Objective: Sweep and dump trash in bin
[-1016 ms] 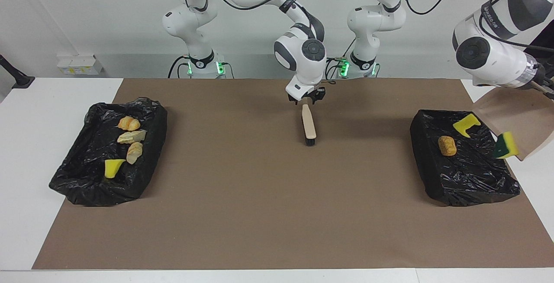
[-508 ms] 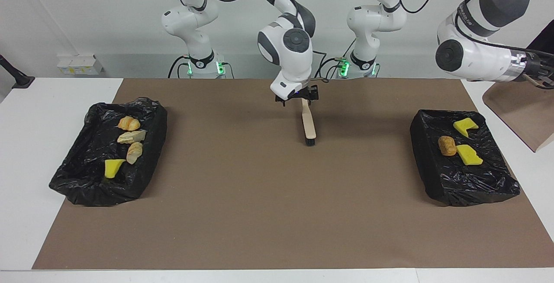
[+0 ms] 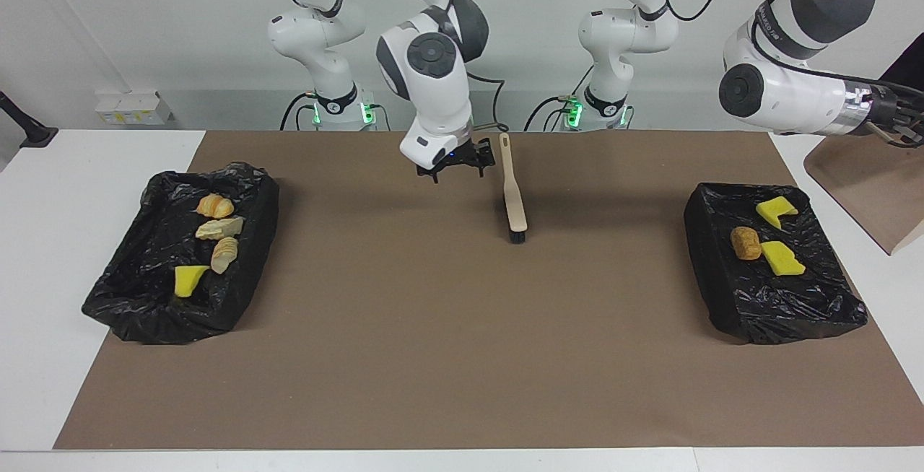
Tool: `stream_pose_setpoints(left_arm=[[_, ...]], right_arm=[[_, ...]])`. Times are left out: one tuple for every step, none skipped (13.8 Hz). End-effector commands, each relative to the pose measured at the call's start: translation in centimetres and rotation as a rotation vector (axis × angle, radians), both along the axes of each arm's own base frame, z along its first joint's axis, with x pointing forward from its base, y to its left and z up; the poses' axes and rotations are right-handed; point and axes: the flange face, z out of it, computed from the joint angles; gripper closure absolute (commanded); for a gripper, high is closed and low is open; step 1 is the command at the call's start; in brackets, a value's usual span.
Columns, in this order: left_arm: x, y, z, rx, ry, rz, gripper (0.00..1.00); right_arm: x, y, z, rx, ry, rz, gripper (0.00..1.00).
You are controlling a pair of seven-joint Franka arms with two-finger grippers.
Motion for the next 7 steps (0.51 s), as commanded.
stream_pose_setpoints(left_arm=[[0.7,-0.2,1.3,-0.025,-0.039,-0.023,1.00],[1.1,-0.4,3.2,-0.075,-0.077,-0.038,1.00],[1.6,-0.3,3.7,-0.141,-0.065,-0.041,1.00],[2.2,-0.5,4.1,-0.189,-0.059,-0.044,1.00],[2.5,-1.0,3.5,-0.238,-0.059,-0.042,1.00],[2.6,-1.6,2.7,-0.306,-0.058,-0.035,1.00],[2.6,-2.0,1.8,-0.414,-0.069,-0.022,1.00]], right_arm=[[2.2,-5.6,2.1,-0.061,-0.054,0.031,0.00],[2.8,-7.6,2.6,-0.088,-0.076,0.052,0.00],[3.1,-9.8,3.4,-0.113,-0.098,0.065,0.00],[3.7,-12.5,4.0,-0.131,-0.110,0.057,0.00],[3.9,-14.9,4.2,-0.136,-0.101,0.057,0.00],[4.0,-16.7,4.3,-0.141,-0.088,0.063,0.00],[4.2,-19.0,4.5,-0.143,-0.083,0.048,0.00]])
